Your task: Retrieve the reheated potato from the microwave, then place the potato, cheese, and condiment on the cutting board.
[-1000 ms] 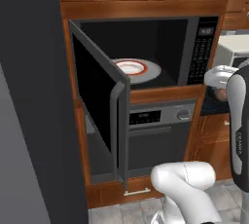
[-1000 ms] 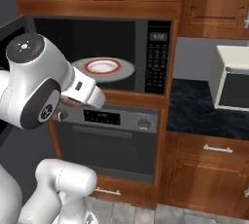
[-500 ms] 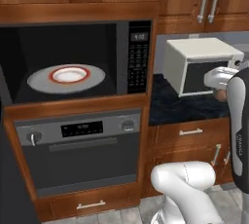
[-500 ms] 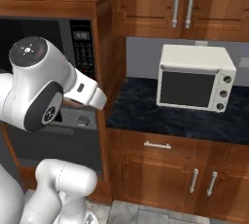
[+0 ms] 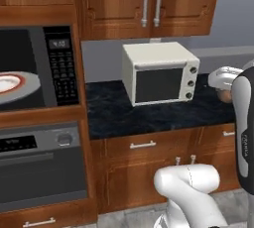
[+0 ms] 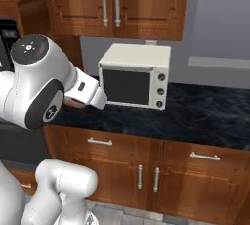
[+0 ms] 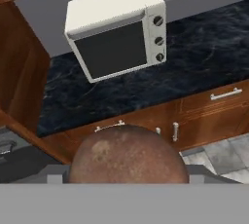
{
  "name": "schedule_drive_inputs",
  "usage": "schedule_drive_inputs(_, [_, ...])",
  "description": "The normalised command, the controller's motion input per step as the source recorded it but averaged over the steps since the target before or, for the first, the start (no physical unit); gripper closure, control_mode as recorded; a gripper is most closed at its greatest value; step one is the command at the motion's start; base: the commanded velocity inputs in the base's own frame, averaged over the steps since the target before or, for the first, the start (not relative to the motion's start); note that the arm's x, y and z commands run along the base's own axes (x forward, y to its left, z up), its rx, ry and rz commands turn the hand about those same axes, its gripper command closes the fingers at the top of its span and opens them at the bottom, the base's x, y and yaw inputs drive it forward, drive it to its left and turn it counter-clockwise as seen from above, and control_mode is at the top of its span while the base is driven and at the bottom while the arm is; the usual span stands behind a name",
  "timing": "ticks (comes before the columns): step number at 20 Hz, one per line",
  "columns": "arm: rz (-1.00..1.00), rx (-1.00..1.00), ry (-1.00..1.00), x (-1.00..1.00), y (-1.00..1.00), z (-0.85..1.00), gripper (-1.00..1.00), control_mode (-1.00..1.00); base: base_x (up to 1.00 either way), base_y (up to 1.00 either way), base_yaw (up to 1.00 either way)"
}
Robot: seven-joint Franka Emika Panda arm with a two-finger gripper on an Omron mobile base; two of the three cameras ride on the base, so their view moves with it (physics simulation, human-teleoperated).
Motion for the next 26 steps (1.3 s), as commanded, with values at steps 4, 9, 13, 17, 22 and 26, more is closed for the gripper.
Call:
schedule_drive_inputs(4, [0.00,0.00,0.00,0.00,0.00,0.00,1.00,1.00,0.22,-1.00,0.00])
schedule_drive_inputs(9, [0.00,0.00,0.00,0.00,0.00,0.00,1.00,1.00,0.34,-1.00,0.00])
schedule_drive_inputs(13, [0.00,0.00,0.00,0.00,0.00,0.00,1.00,1.00,0.43,-1.00,0.00])
schedule_drive_inputs(17, [0.00,0.00,0.00,0.00,0.00,0.00,1.00,1.00,0.44,-1.00,-0.01])
schedule_drive_inputs(22, [0.00,0.00,0.00,0.00,0.00,0.00,1.00,1.00,0.46,-1.00,-0.01])
schedule_drive_inputs(26, [0.00,0.00,0.00,0.00,0.00,0.00,1.00,1.00,0.49,-1.00,0.00])
